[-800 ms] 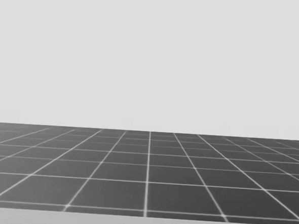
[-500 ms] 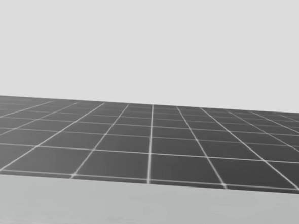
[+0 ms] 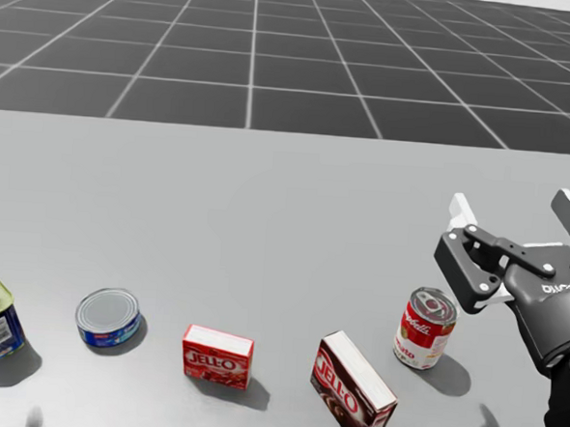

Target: Grasp the soup can and hold it up.

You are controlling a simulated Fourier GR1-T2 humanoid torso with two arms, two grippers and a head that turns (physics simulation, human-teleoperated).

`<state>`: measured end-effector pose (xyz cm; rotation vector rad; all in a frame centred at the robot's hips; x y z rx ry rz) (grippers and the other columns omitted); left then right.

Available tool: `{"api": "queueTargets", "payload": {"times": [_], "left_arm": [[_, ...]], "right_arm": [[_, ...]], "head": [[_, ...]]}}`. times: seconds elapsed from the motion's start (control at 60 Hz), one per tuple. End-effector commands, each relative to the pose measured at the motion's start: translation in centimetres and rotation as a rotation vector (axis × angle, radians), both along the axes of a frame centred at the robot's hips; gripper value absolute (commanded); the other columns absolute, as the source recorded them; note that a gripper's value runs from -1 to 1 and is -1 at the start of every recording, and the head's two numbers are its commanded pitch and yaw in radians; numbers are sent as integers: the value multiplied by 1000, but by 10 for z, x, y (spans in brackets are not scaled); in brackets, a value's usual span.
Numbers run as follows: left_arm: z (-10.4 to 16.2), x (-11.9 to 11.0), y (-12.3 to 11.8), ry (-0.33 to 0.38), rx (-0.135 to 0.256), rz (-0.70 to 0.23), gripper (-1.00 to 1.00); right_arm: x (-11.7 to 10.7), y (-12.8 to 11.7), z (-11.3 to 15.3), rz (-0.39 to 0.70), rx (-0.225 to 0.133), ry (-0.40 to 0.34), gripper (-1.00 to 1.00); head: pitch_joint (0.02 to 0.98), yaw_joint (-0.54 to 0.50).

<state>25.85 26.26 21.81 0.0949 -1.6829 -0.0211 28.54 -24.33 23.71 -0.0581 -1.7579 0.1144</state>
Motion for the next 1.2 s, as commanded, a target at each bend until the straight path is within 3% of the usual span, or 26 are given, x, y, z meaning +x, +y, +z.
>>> {"api": "queueTargets", "payload": {"times": [0.017, 0.15, 0.3, 0.333, 0.367, 0.45, 0.517, 0.567, 0.7, 0.783, 0.85, 1.033, 1.2], "left_arm": [[-1, 0, -1, -3, 16, -4, -1000], [-1, 0, -3, 4, 8, -15, -1000], [-2, 1, -6, 7, 9, -22, -1000], [-2, 1, -7, 7, 9, -22, -1000], [-2, 1, -7, 8, 11, -21, -1000], [-2, 1, -7, 10, 10, -18, -1000], [-3, 2, -7, 12, 8, -13, -1000], [-3, 2, -7, 14, 3, -14, -1000], [-2, 1, -7, 15, 3, -17, -1000], [-2, 1, -6, 17, -4, -18, -1000], [-2, 1, -6, 18, -8, -18, -1000], [-2, 1, -6, 25, -4, -15, -1000], [-2, 1, -5, 26, -8, -17, -1000]], "right_arm": [[1, -1, -1, -10, -11, 2, -1000], [2, -1, -2, -23, -18, 7, -1000], [2, -2, -1, -30, -11, 13, -1000], [3, -3, -1, -33, -3, 20, -1000], [2, -3, -1, -19, 27, 46, -1000], [0, -3, 1, -2, 39, 51, -1000], [-8, -2, 5, 56, 75, 84, -1000], [-17, 0, 7, 79, 52, 92, -1000], [-37, 0, 7, 156, 36, 129, -1000], [-50, 1, 2, 203, 8, 140, -1000], [-58, 0, -4, 236, 17, 153, -1000], [-70, -7, -32, 254, -17, 190, -1000], [-67, -10, -56, 251, 3, 228, -1000]], "head": [[691, -189], [761, -301], [808, -360], [810, -364], [811, -368], [801, -363], [789, -358], [786, -356], [785, -349], [781, -346], [779, -346], [781, -342], [781, -338]]}}
